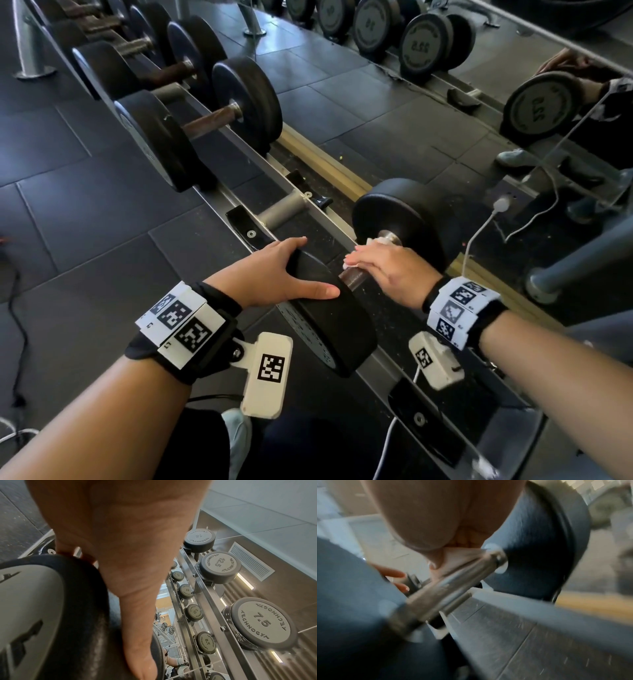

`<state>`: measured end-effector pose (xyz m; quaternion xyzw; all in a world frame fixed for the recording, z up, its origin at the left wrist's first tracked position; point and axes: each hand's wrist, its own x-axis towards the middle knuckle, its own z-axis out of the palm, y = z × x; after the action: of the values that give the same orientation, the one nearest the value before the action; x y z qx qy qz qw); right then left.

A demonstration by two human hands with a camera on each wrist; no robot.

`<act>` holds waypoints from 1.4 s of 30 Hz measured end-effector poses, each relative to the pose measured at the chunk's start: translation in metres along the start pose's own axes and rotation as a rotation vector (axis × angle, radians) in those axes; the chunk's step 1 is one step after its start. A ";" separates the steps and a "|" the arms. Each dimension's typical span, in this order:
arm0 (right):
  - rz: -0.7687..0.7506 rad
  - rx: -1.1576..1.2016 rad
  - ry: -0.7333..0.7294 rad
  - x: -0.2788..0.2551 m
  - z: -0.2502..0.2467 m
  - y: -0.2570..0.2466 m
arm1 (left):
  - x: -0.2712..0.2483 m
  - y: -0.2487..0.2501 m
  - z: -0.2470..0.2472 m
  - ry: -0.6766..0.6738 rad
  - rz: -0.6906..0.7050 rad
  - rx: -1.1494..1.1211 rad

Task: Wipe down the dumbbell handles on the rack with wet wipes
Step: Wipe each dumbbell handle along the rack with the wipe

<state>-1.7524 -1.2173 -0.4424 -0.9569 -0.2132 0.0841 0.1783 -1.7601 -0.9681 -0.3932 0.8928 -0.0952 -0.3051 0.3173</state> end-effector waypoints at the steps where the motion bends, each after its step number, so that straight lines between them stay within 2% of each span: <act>1: -0.025 0.109 0.034 -0.003 0.004 -0.005 | 0.000 0.000 0.001 0.003 0.002 -0.001; 4: -0.025 0.313 -0.059 -0.003 0.006 -0.022 | 0.000 0.001 0.000 0.011 0.004 -0.001; 7: 0.149 0.586 -0.139 0.005 -0.008 -0.025 | -0.001 0.001 0.001 0.018 0.010 -0.001; 9: 0.294 0.843 -0.009 0.007 -0.020 -0.019 | -0.001 -0.001 0.002 0.025 0.021 -0.011; 10: 0.304 0.856 0.123 0.006 -0.026 -0.014 | -0.001 -0.002 0.002 0.025 0.024 -0.020; 12: 0.231 0.646 0.371 0.000 -0.036 -0.004 | 0.000 -0.003 0.002 0.020 0.023 -0.038; 13: 0.169 0.516 0.439 -0.004 -0.037 -0.002 | 0.000 -0.003 0.002 0.019 0.022 -0.042; 14: 0.089 0.376 0.431 -0.008 -0.036 -0.001 | 0.000 -0.003 0.002 0.020 0.022 -0.043; 15: 0.006 0.221 0.360 -0.010 -0.031 0.001 | 0.000 -0.004 0.003 0.021 0.022 -0.043; 17: -0.050 -0.032 0.102 -0.014 -0.011 0.005 | 0.000 -0.004 0.003 0.021 0.021 -0.046; 18: -0.009 -0.051 0.018 -0.016 -0.001 0.006 | 0.000 -0.003 0.004 0.020 0.021 -0.050; 20: 0.060 0.115 0.059 -0.021 0.012 0.005 | 0.001 -0.003 0.004 0.019 0.022 -0.064; 22: 0.009 0.188 0.072 -0.023 0.020 -0.004 | 0.001 -0.004 0.005 0.032 0.027 -0.082; 24: -0.113 0.117 0.004 -0.025 0.026 -0.007 | 0.001 -0.004 0.007 0.047 0.034 -0.103; 26: -0.109 0.123 -0.045 -0.026 0.017 -0.004 | 0.001 -0.005 0.008 0.055 0.034 -0.123; 30: 0.056 -0.037 0.121 -0.023 -0.003 0.020 | 0.001 -0.007 0.010 0.053 0.034 -0.142; 32: 0.106 0.003 0.132 -0.025 0.006 0.015 | 0.001 -0.009 0.010 0.062 0.037 -0.142; 36: -0.126 0.170 -0.022 -0.034 0.025 -0.006 | 0.001 -0.009 0.013 0.091 0.046 -0.149; 38: -0.097 0.184 -0.044 -0.030 0.013 0.001 | 0.002 -0.009 0.013 0.085 0.043 -0.171; 42: 0.060 0.048 0.070 -0.026 0.005 0.016 | 0.005 -0.009 0.013 0.075 0.044 -0.204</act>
<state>-1.7704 -1.2405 -0.4507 -0.9606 -0.1759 0.0611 0.2061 -1.7644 -0.9689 -0.4093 0.8644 -0.0716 -0.2727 0.4164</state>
